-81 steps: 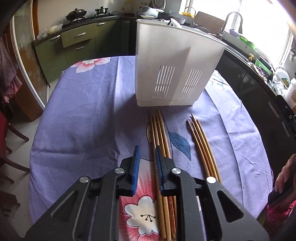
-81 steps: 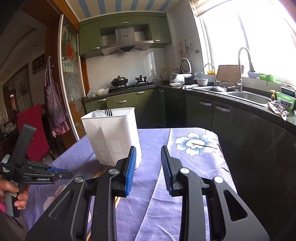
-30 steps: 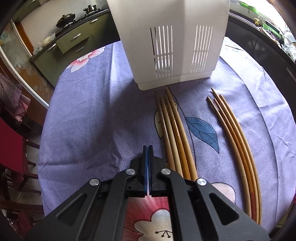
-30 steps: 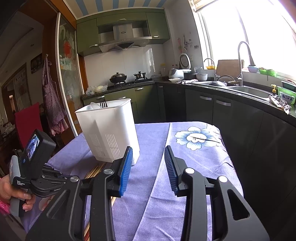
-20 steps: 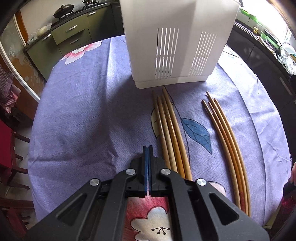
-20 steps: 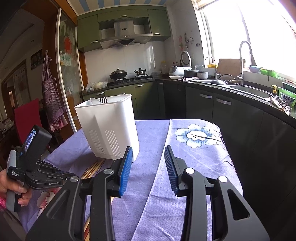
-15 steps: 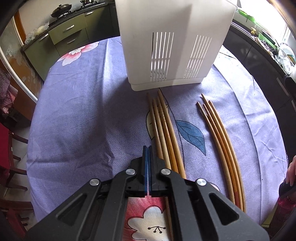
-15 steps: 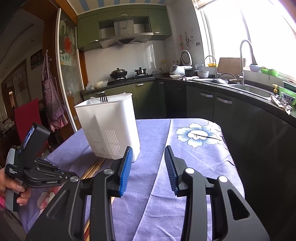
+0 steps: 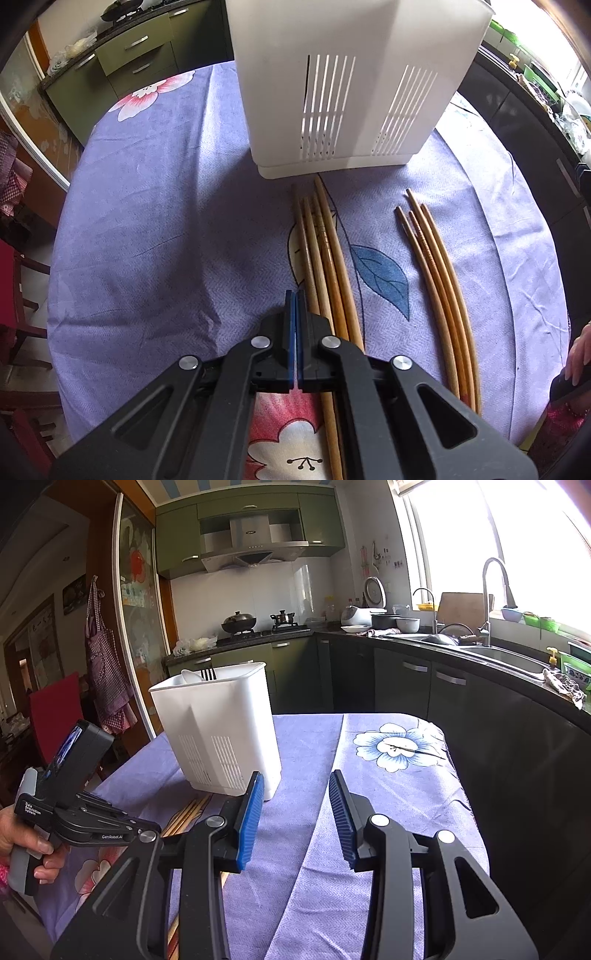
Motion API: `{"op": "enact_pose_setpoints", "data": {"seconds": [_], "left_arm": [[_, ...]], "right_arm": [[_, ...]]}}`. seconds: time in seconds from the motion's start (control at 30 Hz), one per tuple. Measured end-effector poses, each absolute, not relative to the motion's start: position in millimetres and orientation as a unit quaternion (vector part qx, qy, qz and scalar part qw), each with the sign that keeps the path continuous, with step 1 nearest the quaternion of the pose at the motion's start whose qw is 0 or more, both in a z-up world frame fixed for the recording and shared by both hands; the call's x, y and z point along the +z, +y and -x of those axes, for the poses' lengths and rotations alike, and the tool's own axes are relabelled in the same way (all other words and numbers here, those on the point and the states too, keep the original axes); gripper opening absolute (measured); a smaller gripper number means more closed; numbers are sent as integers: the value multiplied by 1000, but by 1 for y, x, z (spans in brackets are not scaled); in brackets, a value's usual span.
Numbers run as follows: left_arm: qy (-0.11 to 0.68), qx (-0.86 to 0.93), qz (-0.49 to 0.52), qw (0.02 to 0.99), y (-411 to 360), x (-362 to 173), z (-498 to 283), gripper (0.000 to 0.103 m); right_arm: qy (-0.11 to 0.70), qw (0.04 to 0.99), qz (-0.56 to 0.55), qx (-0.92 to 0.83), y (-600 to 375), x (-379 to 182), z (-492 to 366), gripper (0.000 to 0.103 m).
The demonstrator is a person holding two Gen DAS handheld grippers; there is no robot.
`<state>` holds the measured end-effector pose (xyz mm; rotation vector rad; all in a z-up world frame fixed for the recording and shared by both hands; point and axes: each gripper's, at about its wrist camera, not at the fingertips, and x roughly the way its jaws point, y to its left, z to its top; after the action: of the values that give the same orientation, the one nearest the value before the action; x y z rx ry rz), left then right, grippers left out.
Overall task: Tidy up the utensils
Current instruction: 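Lower the left gripper onto a wooden chopstick and close on it, then lift a chopstick with the left gripper while the right gripper grasps another chopstick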
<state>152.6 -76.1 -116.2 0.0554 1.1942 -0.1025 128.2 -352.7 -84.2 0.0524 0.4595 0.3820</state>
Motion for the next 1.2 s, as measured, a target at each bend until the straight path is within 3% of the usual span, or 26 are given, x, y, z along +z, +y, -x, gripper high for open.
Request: {"op": "enact_pose_setpoints", "data": {"seconds": [0.43,0.73,1.07,1.2], "left_arm": [[573,-29,-102,813,-95,-117,-158,0],[589,-67,18,805,-66,-111,-169,1],[589,-77,-10,804,-79,-114,-171,3],[599,-68,-23,797,-86,-120,-173,9]], "right_arm": [[228,955,-27,190,-354,-82,-127,37],[232,953,-31,191,-356,-82,-127,37],[236,952,-28,195,-352,-86,-128,39],[238,951,-29,195,-351,-86,-128,40]]}}
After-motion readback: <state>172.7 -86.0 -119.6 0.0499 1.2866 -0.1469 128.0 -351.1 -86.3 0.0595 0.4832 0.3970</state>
